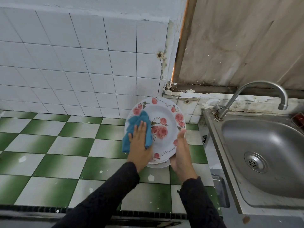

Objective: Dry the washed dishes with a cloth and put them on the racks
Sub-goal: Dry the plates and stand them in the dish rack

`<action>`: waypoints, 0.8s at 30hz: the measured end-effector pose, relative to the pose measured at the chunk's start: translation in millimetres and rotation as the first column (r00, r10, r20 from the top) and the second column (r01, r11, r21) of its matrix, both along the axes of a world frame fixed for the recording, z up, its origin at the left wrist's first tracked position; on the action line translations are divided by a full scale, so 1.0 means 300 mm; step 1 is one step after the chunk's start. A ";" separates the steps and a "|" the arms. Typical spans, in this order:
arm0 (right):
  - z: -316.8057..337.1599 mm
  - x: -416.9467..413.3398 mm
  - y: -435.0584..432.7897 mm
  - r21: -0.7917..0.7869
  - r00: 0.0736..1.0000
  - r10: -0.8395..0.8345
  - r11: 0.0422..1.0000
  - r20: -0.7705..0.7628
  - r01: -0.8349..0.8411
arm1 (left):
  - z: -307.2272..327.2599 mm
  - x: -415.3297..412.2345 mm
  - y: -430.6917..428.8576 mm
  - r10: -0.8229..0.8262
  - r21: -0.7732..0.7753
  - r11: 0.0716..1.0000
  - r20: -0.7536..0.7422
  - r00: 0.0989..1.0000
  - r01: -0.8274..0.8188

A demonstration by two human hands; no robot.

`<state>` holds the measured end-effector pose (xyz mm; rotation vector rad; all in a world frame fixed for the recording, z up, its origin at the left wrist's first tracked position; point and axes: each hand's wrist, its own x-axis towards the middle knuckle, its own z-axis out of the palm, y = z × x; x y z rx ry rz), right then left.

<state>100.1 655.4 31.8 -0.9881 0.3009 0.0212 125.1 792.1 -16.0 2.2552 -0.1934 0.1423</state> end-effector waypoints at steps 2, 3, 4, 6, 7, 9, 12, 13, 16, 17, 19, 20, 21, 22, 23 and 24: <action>-0.001 0.004 0.003 -0.028 1.000 0.018 0.999 0.018 -0.017 | 0.011 -0.036 -0.044 -0.128 -0.036 0.991 -0.069 0.989 0.125; -0.007 0.003 0.006 -0.063 0.999 0.037 0.997 0.008 -0.037 | 0.015 -0.042 -0.062 -0.185 -0.092 0.980 -0.105 0.977 0.176; -0.011 0.000 0.010 -0.102 0.998 0.055 0.993 -0.014 -0.056 | 0.032 -0.043 -0.078 -0.240 -0.129 0.966 -0.120 0.963 0.224; -0.021 -0.005 0.018 -0.149 0.996 0.071 0.986 -0.059 -0.079 | 0.066 -0.017 -0.093 -0.330 -0.064 0.943 -0.098 0.939 0.325; -0.023 -0.005 0.015 -0.150 0.995 0.079 0.985 -0.067 -0.089 | 0.082 0.001 -0.093 -0.366 0.014 0.930 -0.073 0.928 0.368; -0.017 0.001 -0.006 -0.144 0.995 0.081 0.986 -0.054 -0.088 | 0.087 0.051 -0.068 -0.383 0.205 0.903 -0.015 0.923 0.378; -0.004 0.009 -0.037 -0.141 0.997 0.070 0.987 -0.017 -0.072 | 0.062 0.125 0.028 -0.310 0.422 0.861 -0.009 0.951 0.285; -0.011 0.008 -0.045 -0.145 0.998 0.053 0.988 -0.015 -0.055 | 0.050 0.138 0.058 -0.297 0.460 0.843 -0.033 0.954 0.278; -0.016 0.006 -0.052 -0.135 1.000 -0.010 0.991 -0.019 0.007 | 0.009 0.125 0.097 -0.276 0.559 0.782 -0.085 0.957 0.276; -0.016 0.009 -0.059 -0.133 1.000 -0.030 0.991 -0.007 0.028 | -0.004 0.107 0.094 -0.267 0.546 0.789 -0.108 0.958 0.281; -0.012 0.018 -0.074 -0.131 0.997 -0.072 0.989 0.005 0.072 | -0.030 0.058 0.077 -0.272 0.407 0.855 -0.176 0.946 0.322; -0.006 0.021 -0.079 -0.132 0.995 -0.097 0.987 0.000 0.096 | -0.034 0.024 0.062 -0.296 0.299 0.888 -0.207 0.933 0.348; -0.004 0.025 -0.084 -0.132 0.993 -0.115 0.985 -0.001 0.114 | -0.037 -0.012 0.044 -0.323 0.186 0.911 -0.234 0.917 0.368; -0.003 0.027 -0.085 -0.119 0.992 -0.122 0.985 -0.003 0.121 | -0.033 -0.048 0.022 -0.352 0.076 0.922 -0.251 0.902 0.381; -0.005 0.029 -0.083 -0.104 0.993 -0.119 0.988 -0.008 0.118 | -0.033 -0.081 -0.002 -0.377 -0.021 0.923 -0.259 0.889 0.385; -0.004 0.029 -0.077 -0.083 0.993 -0.113 0.990 -0.017 0.111 | -0.026 -0.108 -0.027 -0.394 -0.104 0.919 -0.261 0.881 0.380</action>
